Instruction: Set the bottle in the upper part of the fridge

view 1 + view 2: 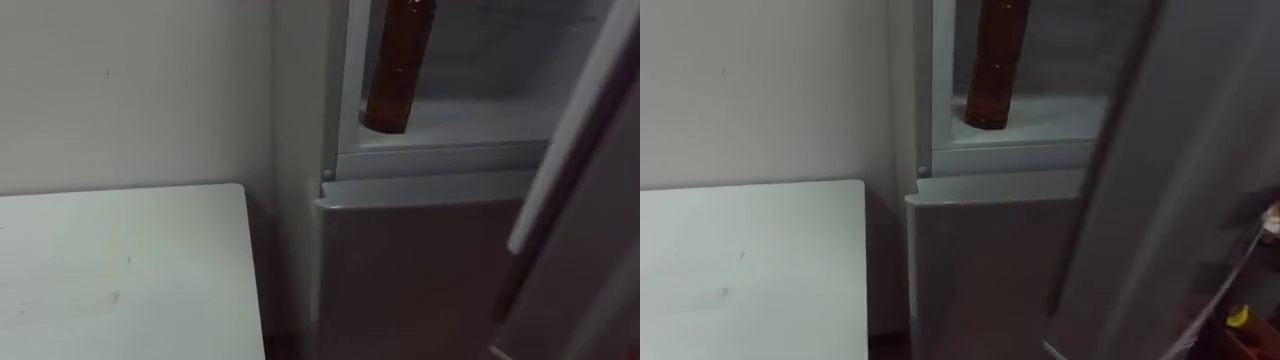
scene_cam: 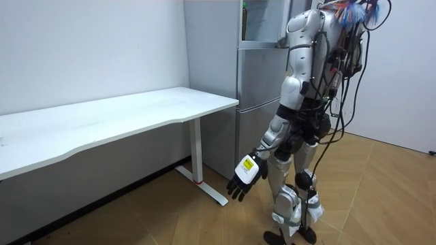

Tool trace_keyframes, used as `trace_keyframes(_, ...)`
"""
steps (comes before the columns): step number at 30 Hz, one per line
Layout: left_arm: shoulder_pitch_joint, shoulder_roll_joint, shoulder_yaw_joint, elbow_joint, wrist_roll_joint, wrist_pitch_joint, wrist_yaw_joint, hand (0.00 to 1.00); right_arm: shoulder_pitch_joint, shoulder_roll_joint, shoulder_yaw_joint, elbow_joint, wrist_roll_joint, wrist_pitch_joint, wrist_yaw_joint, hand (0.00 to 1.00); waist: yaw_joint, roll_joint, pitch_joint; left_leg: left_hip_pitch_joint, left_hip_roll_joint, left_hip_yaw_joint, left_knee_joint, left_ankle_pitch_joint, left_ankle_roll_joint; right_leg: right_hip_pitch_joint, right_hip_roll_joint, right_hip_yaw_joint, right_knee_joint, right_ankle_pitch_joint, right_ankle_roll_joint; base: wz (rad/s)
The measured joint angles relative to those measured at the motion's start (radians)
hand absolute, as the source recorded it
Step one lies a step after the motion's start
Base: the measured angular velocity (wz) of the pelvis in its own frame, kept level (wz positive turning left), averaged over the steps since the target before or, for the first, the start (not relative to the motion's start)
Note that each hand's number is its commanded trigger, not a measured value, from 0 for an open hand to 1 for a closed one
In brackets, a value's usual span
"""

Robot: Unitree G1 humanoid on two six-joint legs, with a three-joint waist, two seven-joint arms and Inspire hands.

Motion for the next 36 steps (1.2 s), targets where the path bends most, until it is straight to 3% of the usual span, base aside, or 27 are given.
trace_keyframes(7, -0.007, 0.0, -0.017, 0.0, 0.003, 0.031, 0.0, 0.0, -0.038, 0.0, 0.099, 0.0, 0.002, 0.001, 0.14, 0.0, 0.027, 0.022, 0.0021, 0.0, 0.001, -0.003, 0.004, -0.002, 0.001, 0.024, 0.002, -0.002, -0.016, 0.01, 0.003, 0.02)
trace_keyframes(14, -0.006, -0.001, -0.018, -0.004, 0.018, 0.043, 0.0, 0.0, -0.065, -0.001, 0.116, 0.002, 0.002, 0.003, 0.199, 0.0, 0.045, 0.034, 0.0007, 0.004, -0.002, -0.021, 0.005, -0.002, 0.002, 0.032, 0.001, -0.016, -0.032, 0.01, 0.004, 0.07)
trace_keyframes(24, -0.008, -0.003, -0.018, -0.03, 0.088, 0.046, -0.011, 0.0, -0.097, -0.001, 0.13, 0.018, -0.001, 0.003, 0.211, 0.0, 0.049, 0.023, 0.0018, -0.011, -0.003, -0.031, 0.012, -0.002, 0.002, 0.029, -0.001, -0.029, -0.033, 0.01, 0.004, 0.03)
trace_keyframes(29, -0.009, -0.005, -0.019, -0.032, 0.109, 0.049, -0.012, 0.0, -0.111, -0.001, 0.144, 0.027, -0.081, 0.004, 0.219, 0.0, 0.051, 0.015, 0.0047, -0.013, -0.003, -0.033, 0.012, -0.002, 0.002, 0.028, 0.0, -0.029, -0.032, 0.01, 0.004, 0.0)
trace_keyframes(36, -0.01, -0.005, -0.02, -0.031, 0.109, 0.057, -0.012, 0.0, -0.137, 0.0, 0.211, 0.054, -0.117, 0.003, 0.226, 0.0, 0.081, 0.002, 0.0055, -0.019, -0.003, -0.033, 0.013, -0.002, 0.002, 0.014, 0.0, -0.028, -0.031, 0.01, 0.004, 0.0)
